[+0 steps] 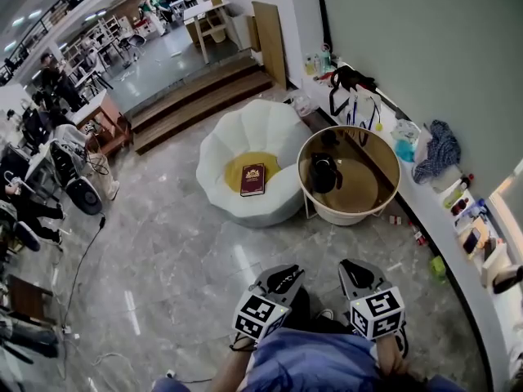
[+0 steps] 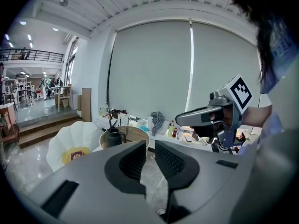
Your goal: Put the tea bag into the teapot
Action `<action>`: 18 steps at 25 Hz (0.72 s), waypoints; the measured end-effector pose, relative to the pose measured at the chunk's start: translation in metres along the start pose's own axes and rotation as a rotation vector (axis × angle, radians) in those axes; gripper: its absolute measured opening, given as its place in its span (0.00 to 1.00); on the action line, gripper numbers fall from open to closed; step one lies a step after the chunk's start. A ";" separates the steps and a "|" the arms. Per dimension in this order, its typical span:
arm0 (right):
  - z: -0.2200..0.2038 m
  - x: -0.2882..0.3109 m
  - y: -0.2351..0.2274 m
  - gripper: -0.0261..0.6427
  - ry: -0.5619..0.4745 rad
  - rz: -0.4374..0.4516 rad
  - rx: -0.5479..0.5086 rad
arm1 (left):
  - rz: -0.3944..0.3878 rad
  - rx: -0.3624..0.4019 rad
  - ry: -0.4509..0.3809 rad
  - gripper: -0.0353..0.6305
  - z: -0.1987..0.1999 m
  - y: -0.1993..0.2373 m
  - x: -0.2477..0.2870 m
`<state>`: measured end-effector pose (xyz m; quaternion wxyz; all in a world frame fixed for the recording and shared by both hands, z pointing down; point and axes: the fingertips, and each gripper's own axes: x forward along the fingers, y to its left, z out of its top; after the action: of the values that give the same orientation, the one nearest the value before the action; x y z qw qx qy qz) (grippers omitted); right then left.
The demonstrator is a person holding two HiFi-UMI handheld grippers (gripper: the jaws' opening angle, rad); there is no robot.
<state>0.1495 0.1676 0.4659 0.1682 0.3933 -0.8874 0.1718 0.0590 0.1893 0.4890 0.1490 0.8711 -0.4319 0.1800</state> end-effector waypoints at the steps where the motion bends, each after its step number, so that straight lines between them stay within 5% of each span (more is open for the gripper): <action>1: -0.001 -0.002 0.000 0.09 -0.002 0.000 0.000 | -0.002 0.005 0.000 0.13 0.000 -0.002 0.000; 18: -0.005 -0.030 -0.024 0.08 -0.033 -0.069 0.035 | -0.038 0.040 0.015 0.13 0.001 -0.025 0.005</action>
<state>0.1875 0.1735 0.4621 0.1525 0.4295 -0.8728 0.1746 0.0820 0.2000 0.4878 0.1378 0.8806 -0.4106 0.1923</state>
